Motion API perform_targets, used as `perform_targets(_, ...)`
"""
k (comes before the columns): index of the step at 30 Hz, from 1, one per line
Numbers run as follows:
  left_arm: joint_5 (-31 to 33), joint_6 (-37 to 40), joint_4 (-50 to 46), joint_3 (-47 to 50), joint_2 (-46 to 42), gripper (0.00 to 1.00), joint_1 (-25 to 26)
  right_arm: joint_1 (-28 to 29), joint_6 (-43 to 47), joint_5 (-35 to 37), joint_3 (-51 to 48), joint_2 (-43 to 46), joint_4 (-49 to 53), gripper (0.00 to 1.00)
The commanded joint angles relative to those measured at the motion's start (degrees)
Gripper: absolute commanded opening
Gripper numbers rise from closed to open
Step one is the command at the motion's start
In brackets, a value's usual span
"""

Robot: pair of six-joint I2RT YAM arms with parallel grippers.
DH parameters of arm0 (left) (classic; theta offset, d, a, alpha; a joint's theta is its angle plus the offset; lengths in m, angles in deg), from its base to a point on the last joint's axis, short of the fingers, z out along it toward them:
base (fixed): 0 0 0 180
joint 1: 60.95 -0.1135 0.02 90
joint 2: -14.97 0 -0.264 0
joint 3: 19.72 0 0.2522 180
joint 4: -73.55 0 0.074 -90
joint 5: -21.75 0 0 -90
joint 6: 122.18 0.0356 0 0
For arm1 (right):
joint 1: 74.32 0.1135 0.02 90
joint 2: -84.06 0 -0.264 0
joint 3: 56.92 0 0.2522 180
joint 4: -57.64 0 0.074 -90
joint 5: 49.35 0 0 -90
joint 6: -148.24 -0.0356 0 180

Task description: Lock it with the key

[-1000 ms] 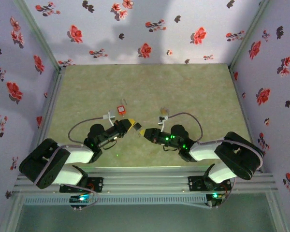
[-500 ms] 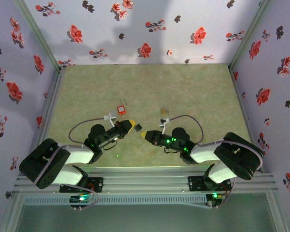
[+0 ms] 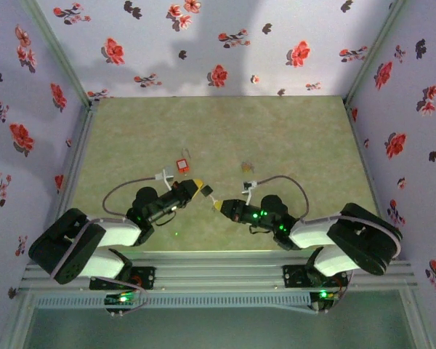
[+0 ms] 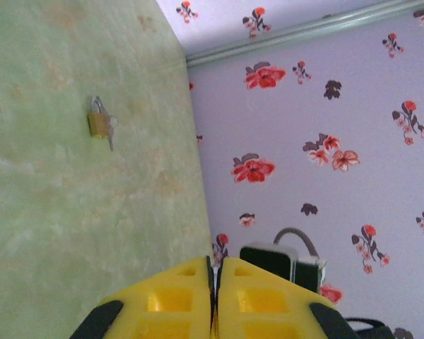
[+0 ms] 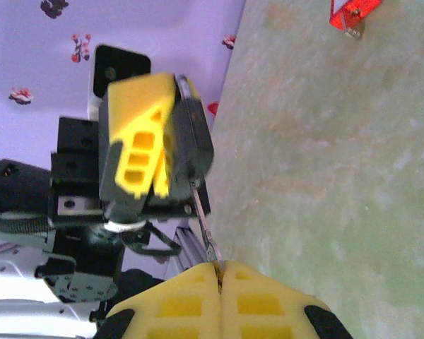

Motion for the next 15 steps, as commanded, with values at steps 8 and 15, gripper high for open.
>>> perform_targets(8, 1.84, -0.02, 2.88, -2.18, 1.17, 0.0, -1.16, 0.66, 5.53, 2.89, -1.68, 15.45, 18.71, 0.0)
perform_targets(15, -3.36, -1.13, 1.68, -7.02, 8.44, 0.0, -1.61, 0.16, 15.38, 16.16, 3.63, 37.56, 53.33, 0.0)
